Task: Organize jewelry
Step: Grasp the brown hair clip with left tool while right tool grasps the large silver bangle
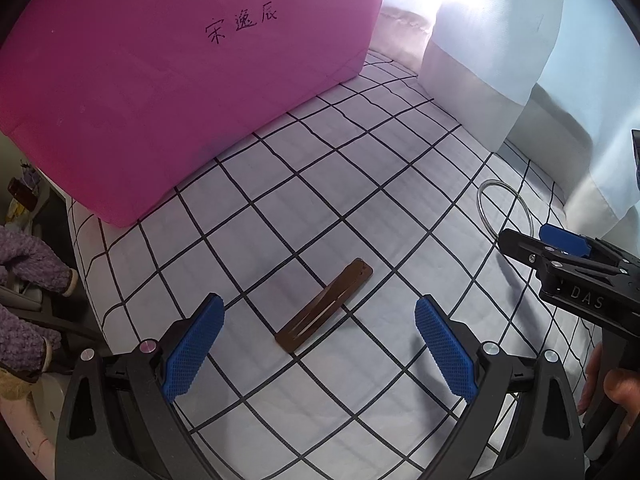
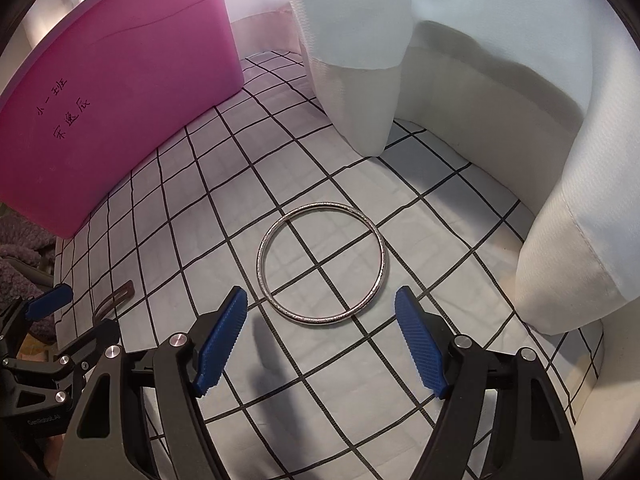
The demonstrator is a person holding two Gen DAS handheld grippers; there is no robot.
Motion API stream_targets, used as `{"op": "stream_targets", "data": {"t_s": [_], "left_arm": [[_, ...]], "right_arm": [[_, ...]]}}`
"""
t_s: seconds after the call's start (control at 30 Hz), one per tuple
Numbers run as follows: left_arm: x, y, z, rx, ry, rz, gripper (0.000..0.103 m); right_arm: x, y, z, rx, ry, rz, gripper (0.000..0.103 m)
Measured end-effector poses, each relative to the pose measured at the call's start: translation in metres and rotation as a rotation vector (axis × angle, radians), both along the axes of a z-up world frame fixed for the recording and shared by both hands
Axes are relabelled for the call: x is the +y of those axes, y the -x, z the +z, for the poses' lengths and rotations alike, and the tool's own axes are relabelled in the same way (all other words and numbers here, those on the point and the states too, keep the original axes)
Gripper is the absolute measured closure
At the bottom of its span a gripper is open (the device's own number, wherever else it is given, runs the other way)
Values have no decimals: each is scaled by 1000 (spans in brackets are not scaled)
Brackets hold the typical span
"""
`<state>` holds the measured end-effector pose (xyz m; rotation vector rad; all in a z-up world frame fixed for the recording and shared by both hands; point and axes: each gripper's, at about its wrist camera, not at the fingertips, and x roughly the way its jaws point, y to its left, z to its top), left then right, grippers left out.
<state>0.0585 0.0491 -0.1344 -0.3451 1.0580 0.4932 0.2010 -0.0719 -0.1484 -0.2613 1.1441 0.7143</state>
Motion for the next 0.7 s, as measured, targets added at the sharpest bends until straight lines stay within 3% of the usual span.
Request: {"op": "stream_targets", "data": {"t_s": [0.3, 0.7], "left_arm": [[2, -7, -5, -7, -6, -12, 9], [2, -9, -12, -13, -69, -31, 6]], "right_arm": [[20, -2, -5, -71, 47, 40, 27], [26, -1, -16, -150, 35, 36, 9]]}}
